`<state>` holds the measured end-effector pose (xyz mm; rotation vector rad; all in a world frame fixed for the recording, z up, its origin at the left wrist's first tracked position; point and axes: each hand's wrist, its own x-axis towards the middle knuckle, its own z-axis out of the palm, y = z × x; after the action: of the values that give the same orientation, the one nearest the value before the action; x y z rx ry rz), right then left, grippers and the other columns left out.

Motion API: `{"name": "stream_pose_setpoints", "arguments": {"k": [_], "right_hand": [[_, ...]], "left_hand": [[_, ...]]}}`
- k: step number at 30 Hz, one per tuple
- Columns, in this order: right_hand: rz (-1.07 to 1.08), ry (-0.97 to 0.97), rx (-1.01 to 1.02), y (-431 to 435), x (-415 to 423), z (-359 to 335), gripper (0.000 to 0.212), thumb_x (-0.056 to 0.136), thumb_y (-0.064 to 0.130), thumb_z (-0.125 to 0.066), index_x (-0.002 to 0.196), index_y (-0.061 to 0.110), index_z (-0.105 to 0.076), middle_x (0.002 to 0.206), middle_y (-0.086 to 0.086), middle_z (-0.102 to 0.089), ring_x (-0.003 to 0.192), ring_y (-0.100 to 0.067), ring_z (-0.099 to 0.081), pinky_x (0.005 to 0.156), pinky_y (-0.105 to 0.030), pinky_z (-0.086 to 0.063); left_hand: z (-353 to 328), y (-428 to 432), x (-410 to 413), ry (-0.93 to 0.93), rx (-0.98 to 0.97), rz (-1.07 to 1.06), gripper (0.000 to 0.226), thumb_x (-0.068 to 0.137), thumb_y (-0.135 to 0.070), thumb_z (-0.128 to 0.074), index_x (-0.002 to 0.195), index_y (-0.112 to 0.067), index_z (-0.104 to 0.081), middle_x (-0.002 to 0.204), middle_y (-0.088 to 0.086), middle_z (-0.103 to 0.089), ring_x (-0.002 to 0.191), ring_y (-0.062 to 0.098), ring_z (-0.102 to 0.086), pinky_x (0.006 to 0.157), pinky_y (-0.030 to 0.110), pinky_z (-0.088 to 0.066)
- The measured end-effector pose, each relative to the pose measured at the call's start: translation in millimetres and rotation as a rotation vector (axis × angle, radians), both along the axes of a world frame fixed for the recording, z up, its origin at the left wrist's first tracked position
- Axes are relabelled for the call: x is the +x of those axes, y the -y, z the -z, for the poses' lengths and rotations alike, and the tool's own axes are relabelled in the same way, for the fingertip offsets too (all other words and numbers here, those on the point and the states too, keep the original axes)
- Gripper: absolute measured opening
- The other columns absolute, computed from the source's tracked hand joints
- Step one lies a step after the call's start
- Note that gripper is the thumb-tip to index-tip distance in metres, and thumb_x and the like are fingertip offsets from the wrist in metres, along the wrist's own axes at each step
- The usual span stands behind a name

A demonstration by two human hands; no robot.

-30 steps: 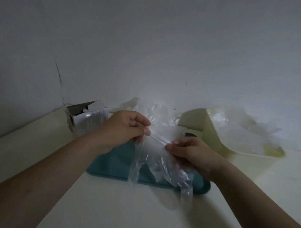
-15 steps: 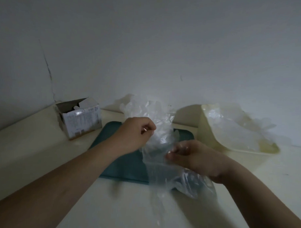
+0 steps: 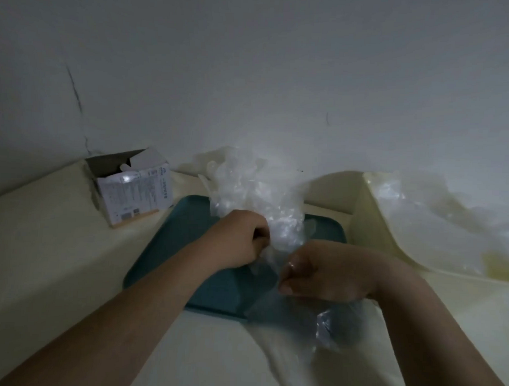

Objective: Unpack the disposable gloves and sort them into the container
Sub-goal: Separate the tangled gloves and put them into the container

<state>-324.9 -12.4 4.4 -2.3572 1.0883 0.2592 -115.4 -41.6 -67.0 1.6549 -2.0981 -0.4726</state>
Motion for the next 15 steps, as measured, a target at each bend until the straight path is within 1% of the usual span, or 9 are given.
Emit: {"name": "stream_pose_setpoints", "arguments": {"k": [2, 3, 5, 6, 8, 10, 12, 14, 15], "right_hand": [[0.063, 0.085, -0.026, 6, 3, -4, 0.018, 0.100, 0.036, -0.061, 0.102, 0.031, -0.078, 0.091, 0.014, -0.076, 0.082, 0.000, -0.071, 0.079, -0.017, -0.056], [0.086, 0.136, -0.054, 9, 4, -6, 0.017, 0.099, 0.037, -0.062, 0.102, 0.034, -0.078, 0.092, 0.018, -0.075, 0.084, 0.003, -0.069, 0.078, -0.014, -0.055], [0.091, 0.207, -0.122, 15, 1, -8, 0.017, 0.099, 0.039, -0.063, 0.103, 0.035, -0.079, 0.097, 0.023, -0.073, 0.089, 0.005, -0.067, 0.083, -0.015, -0.054], [0.087, 0.228, -0.149, 18, -1, -9, 0.018, 0.098, 0.041, -0.064, 0.104, 0.035, -0.079, 0.102, 0.024, -0.073, 0.092, 0.003, -0.067, 0.088, -0.018, -0.054], [0.097, 0.260, -0.204, 23, -6, -8, 0.018, 0.096, 0.044, -0.065, 0.104, 0.037, -0.079, 0.115, 0.024, -0.070, 0.103, 0.001, -0.066, 0.098, -0.028, -0.054], [0.141, 0.332, -0.283, 26, -9, -5, 0.016, 0.093, 0.047, -0.066, 0.100, 0.042, -0.079, 0.134, 0.022, -0.062, 0.122, 0.000, -0.058, 0.109, -0.033, -0.047], [0.218, 0.471, -0.333, 25, -9, -2, 0.012, 0.091, 0.048, -0.068, 0.095, 0.045, -0.079, 0.154, 0.016, -0.047, 0.144, 0.000, -0.040, 0.118, -0.035, -0.039], [0.263, 0.597, -0.410, 23, -7, 0, 0.009, 0.089, 0.044, -0.072, 0.093, 0.044, -0.080, 0.167, 0.011, -0.030, 0.154, -0.002, -0.020, 0.125, -0.036, -0.025], [0.261, 0.635, -0.487, 21, -6, -1, 0.009, 0.089, 0.043, -0.072, 0.093, 0.043, -0.080, 0.170, 0.009, -0.022, 0.157, -0.006, -0.012, 0.127, -0.035, -0.017]], "left_hand": [[-13, 1, 2, -0.146, -0.017, -0.033, 0.014, 0.098, -0.026, -0.066, 0.086, -0.034, -0.067, 0.090, -0.014, -0.068, 0.084, 0.007, -0.065, 0.073, 0.025, -0.054], [-21, 1, 3, -0.216, -0.019, -0.052, 0.016, 0.099, -0.025, -0.064, 0.086, -0.034, -0.066, 0.090, -0.014, -0.069, 0.084, 0.006, -0.066, 0.071, 0.022, -0.052], [-36, -1, 7, -0.310, -0.028, -0.079, 0.014, 0.102, -0.025, -0.058, 0.091, -0.029, -0.067, 0.088, -0.012, -0.070, 0.079, 0.001, -0.064, 0.063, 0.013, -0.046], [-43, -2, 9, -0.332, -0.032, -0.086, 0.014, 0.104, -0.026, -0.056, 0.094, -0.028, -0.066, 0.087, -0.011, -0.070, 0.074, -0.002, -0.062, 0.058, 0.010, -0.042], [-49, -3, 13, -0.390, -0.040, -0.083, 0.014, 0.105, -0.026, -0.055, 0.095, -0.030, -0.064, 0.083, -0.012, -0.070, 0.068, -0.006, -0.060, 0.056, 0.011, -0.040], [-50, -3, 18, -0.495, -0.041, -0.081, 0.013, 0.104, -0.024, -0.059, 0.093, -0.030, -0.065, 0.080, -0.012, -0.072, 0.067, -0.005, -0.062, 0.061, 0.015, -0.043], [-49, -4, 22, -0.659, 0.046, -0.067, 0.015, 0.104, -0.017, -0.060, 0.093, -0.024, -0.067, 0.073, -0.008, -0.070, 0.063, 0.004, -0.064, 0.059, 0.023, -0.044], [-46, -6, 25, -0.838, 0.195, -0.042, 0.015, 0.104, -0.008, -0.059, 0.096, -0.012, -0.070, 0.069, 0.000, -0.064, 0.060, 0.014, -0.060, 0.059, 0.029, -0.041], [-45, -7, 28, -0.901, 0.258, -0.038, 0.014, 0.103, -0.007, -0.060, 0.101, -0.007, -0.073, 0.072, 0.002, -0.066, 0.064, 0.018, -0.058, 0.062, 0.031, -0.043]]}}
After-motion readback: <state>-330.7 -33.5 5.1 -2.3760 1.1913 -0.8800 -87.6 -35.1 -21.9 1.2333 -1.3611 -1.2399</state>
